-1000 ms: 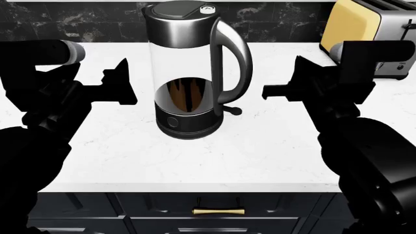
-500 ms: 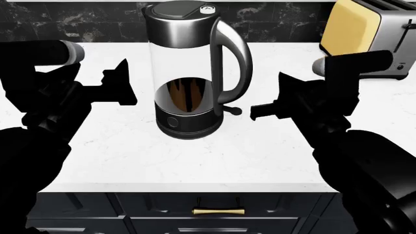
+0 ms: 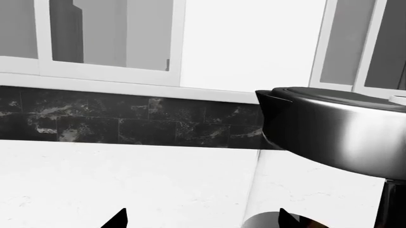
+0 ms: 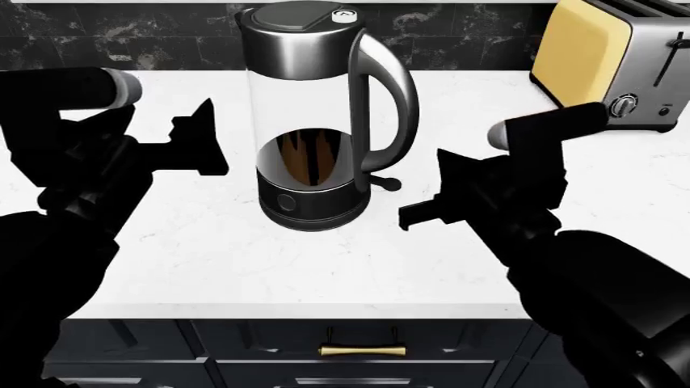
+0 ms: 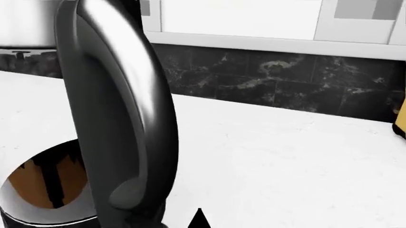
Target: Press down the lever to turn on the electric kettle.
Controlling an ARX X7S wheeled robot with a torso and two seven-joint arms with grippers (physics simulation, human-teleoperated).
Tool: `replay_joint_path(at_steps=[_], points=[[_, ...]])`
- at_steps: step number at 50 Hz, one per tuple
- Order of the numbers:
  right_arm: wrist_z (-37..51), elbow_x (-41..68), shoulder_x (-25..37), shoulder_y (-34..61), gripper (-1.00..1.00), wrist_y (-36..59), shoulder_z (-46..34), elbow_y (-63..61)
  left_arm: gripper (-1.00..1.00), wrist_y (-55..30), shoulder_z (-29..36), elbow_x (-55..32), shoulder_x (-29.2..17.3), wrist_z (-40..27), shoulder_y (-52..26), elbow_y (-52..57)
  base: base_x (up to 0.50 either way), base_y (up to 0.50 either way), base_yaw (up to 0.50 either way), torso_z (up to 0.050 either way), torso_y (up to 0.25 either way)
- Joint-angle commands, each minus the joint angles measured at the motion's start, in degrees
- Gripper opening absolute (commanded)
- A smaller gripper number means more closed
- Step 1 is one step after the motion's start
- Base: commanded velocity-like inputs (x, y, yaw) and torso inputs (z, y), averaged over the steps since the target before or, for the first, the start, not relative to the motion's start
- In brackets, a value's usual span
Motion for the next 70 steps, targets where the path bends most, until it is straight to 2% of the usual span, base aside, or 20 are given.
replay_joint_path(at_steps=[1,38,50,70], points=[[-0.73,1.45,0.23,-0.18,-1.0,1.17,-1.06,0.22,1.0,0.52,0.4,-0.18,-0.11,-0.25,-0.04,-0.49,0.0,0.0,0.0,0.0,0.0],[-0.05,2.44,0.11,0.72,-1.0,1.55,-3.69,3.19,1.0,0.37,-0.22,-2.0,-0.45,-1.43,0.17,-0.38,0.0,0.0,0.0,0.0,0.0],[0.66,4.18,0.03,2.32,-1.0,3.93,-2.07,3.44,1.0,0.78,0.15,-2.25,-0.65,-1.69,0.29,-0.65,0.0,0.0,0.0,0.0,0.0],[1.07,4.49,0.08,2.02,-1.0,2.43,-2.74,3.86,1.0,1.14,0.35,-2.92,-0.92,-2.22,0.43,-0.78,0.0,0.0,0.0,0.0,0.0]])
